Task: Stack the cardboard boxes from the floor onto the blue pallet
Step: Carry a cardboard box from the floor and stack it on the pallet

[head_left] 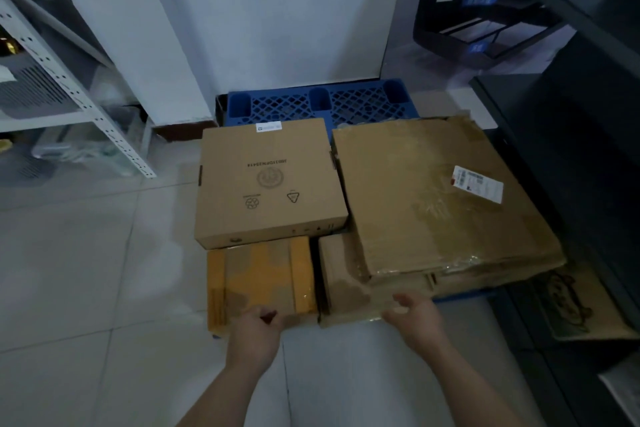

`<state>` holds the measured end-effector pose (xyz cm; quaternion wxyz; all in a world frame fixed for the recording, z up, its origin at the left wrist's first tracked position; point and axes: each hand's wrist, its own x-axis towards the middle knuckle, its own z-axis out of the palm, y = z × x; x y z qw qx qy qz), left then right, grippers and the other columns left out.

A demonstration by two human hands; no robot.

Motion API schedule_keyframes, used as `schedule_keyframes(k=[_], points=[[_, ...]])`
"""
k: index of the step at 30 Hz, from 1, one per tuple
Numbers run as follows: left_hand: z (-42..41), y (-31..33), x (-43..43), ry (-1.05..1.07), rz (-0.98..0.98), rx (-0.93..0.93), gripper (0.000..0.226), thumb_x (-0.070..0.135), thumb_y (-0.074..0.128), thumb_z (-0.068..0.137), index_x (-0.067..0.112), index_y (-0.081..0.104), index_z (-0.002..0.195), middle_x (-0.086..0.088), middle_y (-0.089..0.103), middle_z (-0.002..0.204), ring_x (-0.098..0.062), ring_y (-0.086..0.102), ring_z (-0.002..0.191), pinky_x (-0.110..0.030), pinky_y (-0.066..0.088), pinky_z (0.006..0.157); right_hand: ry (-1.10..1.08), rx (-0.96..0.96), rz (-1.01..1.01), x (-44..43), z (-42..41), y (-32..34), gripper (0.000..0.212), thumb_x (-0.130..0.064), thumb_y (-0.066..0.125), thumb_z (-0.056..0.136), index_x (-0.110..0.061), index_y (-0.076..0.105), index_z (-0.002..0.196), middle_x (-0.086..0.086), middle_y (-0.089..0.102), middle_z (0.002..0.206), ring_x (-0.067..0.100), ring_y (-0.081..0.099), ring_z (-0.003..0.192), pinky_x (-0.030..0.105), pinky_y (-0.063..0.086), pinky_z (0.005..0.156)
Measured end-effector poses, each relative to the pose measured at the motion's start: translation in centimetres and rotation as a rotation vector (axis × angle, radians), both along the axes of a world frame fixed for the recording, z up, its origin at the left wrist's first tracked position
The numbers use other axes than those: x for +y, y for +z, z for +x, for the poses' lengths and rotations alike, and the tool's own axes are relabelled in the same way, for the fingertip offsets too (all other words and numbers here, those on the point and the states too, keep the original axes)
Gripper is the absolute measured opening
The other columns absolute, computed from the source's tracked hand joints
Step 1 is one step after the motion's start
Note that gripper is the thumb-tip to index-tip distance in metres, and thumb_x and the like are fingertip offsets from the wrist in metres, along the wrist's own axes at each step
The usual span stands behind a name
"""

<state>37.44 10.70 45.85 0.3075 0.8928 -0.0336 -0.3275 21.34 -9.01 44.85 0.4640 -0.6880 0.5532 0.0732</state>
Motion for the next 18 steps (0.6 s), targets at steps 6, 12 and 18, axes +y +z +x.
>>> schedule_keyframes(k=[6, 12, 18], points=[[-0.4, -2.2, 3.8, -0.012, 0.017, -0.021, 0.029, 0.024, 0.06, 0.092, 0.007, 0.063, 0.115, -0.01, 0.067, 0.113, -0.025, 0.06, 0.099, -0.024, 0.038, 0.076, -0.076, -0.01, 0.068, 4.8, -1.1, -2.9, 0.053, -0.016, 0.072, 0.084, 0.001, 0.055, 0.131, 0.015, 0.058, 0.131, 0.026, 0.057, 0.117, 0.022, 0.039, 0.085], [2.7, -5.5, 8.2, -0.046, 0.092, -0.056, 0.026, 0.014, 0.054, 0.092, 0.005, 0.062, 0.115, -0.015, 0.066, 0.111, -0.033, 0.06, 0.099, -0.029, 0.039, 0.075, -0.128, 0.007, 0.125, 9.7, 0.5, -5.9, 0.056, -0.02, 0.071, 0.086, -0.003, 0.051, 0.135, 0.013, 0.053, 0.137, 0.026, 0.055, 0.12, 0.027, 0.043, 0.09], [6.7, -11.1, 13.3, -0.114, 0.175, -0.041, 0.029, 0.006, 0.046, 0.093, 0.005, 0.058, 0.12, -0.016, 0.061, 0.12, -0.022, 0.049, 0.087, -0.027, 0.035, 0.075, -0.212, -0.007, 0.08, 14.0, 3.7, -11.2, 0.059, -0.025, 0.072, 0.085, -0.005, 0.05, 0.136, 0.012, 0.054, 0.137, 0.025, 0.054, 0.122, 0.033, 0.044, 0.101]])
